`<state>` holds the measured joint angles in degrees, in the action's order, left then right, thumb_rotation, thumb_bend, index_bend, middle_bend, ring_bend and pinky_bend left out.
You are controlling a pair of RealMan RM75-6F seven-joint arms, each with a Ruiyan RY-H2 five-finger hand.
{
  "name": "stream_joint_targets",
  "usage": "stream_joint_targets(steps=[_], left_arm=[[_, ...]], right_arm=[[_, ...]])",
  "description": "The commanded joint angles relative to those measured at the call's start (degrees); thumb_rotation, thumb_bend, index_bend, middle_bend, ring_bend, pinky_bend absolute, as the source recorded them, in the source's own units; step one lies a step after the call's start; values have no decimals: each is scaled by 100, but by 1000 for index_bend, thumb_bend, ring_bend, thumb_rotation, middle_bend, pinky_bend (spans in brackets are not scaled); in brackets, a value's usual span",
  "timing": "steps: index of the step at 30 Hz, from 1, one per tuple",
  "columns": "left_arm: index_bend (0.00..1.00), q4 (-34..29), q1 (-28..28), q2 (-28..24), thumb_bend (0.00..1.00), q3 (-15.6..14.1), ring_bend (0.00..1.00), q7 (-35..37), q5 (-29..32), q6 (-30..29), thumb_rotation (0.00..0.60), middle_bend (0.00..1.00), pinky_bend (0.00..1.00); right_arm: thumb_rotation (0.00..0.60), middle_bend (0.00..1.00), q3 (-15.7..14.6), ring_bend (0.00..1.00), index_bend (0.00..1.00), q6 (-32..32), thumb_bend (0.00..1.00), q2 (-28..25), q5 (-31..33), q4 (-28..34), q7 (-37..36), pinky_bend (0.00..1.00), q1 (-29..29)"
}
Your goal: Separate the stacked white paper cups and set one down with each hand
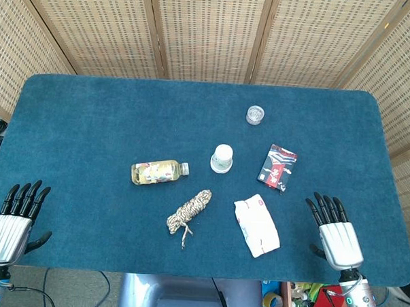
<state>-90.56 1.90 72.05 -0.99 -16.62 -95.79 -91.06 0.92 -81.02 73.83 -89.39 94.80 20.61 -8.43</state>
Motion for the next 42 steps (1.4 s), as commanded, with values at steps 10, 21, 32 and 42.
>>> stream_joint_targets(steps=[10, 21, 32, 42], left_arm=[[0, -24, -9, -22, 185, 6, 0, 22, -5, -34, 600, 0, 0], [0, -27, 12, -23, 185, -7, 0, 51, 14, 30, 600, 0, 0], [0, -141, 14, -158, 185, 0, 0, 114, 118, 93, 600, 0, 0], [0, -60, 33, -158, 185, 60, 0, 206, 265, 153, 600, 0, 0]], right_arm=[[600, 0, -19, 0, 0, 5, 98, -19, -29, 18, -51, 0, -1], [600, 0, -5, 0, 0, -33, 98, -8, -67, -8, -73, 0, -3], [600, 0, 41, 0, 0, -98, 98, 41, -211, -11, -174, 0, -58], [600, 0, 633, 0, 40, 172, 98, 110, -243, 735, 402, 31, -629]])
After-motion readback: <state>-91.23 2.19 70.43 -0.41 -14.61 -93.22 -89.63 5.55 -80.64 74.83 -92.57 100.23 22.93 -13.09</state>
